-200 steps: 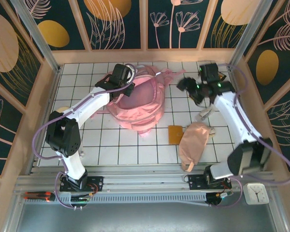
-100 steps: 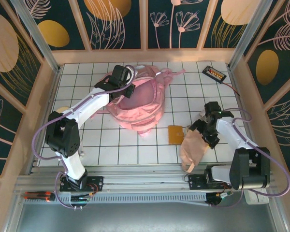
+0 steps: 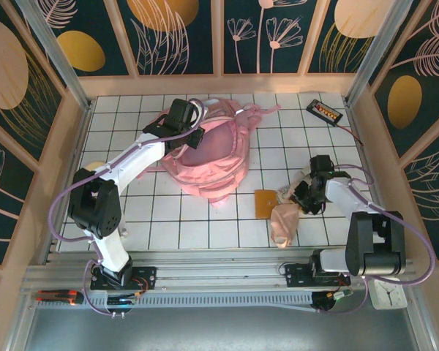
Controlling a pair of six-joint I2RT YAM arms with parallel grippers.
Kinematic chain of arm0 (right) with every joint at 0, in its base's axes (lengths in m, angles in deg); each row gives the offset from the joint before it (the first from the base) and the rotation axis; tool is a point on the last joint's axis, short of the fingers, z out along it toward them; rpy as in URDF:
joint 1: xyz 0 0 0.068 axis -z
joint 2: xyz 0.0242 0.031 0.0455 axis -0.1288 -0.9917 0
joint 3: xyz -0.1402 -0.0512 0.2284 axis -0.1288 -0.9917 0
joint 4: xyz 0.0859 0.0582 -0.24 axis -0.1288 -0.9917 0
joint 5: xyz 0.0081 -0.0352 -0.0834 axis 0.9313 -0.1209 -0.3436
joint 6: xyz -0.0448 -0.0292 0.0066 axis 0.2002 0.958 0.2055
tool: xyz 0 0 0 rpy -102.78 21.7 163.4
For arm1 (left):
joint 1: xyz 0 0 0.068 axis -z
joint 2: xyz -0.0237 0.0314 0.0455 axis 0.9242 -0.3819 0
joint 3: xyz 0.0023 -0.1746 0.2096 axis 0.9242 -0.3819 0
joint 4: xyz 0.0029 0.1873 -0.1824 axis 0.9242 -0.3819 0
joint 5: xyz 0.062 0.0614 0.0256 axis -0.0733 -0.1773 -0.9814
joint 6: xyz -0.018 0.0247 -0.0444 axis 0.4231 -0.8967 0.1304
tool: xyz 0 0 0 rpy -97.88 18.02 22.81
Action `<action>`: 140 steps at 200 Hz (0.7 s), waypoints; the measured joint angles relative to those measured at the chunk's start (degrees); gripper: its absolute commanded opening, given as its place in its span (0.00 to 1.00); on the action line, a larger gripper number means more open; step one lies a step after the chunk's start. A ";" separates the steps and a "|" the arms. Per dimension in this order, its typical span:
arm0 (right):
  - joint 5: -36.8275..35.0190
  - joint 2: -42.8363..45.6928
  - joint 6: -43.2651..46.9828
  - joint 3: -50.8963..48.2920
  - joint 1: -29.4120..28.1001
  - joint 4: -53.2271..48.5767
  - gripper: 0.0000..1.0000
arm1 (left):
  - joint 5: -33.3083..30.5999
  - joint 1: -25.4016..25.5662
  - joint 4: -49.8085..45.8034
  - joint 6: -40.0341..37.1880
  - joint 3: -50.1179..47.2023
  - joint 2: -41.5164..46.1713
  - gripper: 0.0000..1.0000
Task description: Pack books, pencil case, and school supplies into a backpack
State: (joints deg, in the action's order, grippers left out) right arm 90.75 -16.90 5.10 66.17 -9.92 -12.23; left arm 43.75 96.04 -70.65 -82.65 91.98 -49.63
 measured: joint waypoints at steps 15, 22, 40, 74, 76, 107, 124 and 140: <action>-0.96 0.24 -0.59 1.70 -0.55 -1.51 0.00 | 0.07 0.00 -0.04 0.28 0.02 0.00 0.00; -1.40 0.57 -0.85 2.95 -1.05 -2.64 0.00 | 0.20 0.00 -0.07 0.46 0.02 0.00 0.00; -1.84 2.51 -2.25 8.79 -3.67 -6.34 0.00 | 0.66 -0.02 -0.74 0.96 0.59 0.00 0.00; 1.75 4.04 -6.84 21.84 -8.92 -5.73 0.00 | 2.01 -0.11 -4.52 3.02 3.82 0.00 0.00; 2.16 3.87 -7.30 22.45 -9.27 -5.40 0.00 | 2.16 -0.11 -4.81 3.23 4.04 0.00 0.00; 7.32 -2.25 -12.59 28.57 -13.38 3.61 0.00 | 4.42 -0.11 -7.76 6.51 6.32 0.00 0.00; 10.23 -9.92 -16.04 31.43 -15.67 11.47 0.00 | 6.16 -0.11 -8.50 8.87 6.93 0.00 0.00; 11.61 -17.88 -18.64 34.23 -17.57 18.91 0.00 | 7.72 -0.11 -8.83 10.95 7.41 0.00 0.00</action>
State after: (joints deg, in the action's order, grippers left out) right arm 102.35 -34.78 -13.54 100.40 -27.50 6.68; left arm 51.47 95.93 -79.48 -71.70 99.39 -49.63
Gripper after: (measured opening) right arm 0.058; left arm 0.103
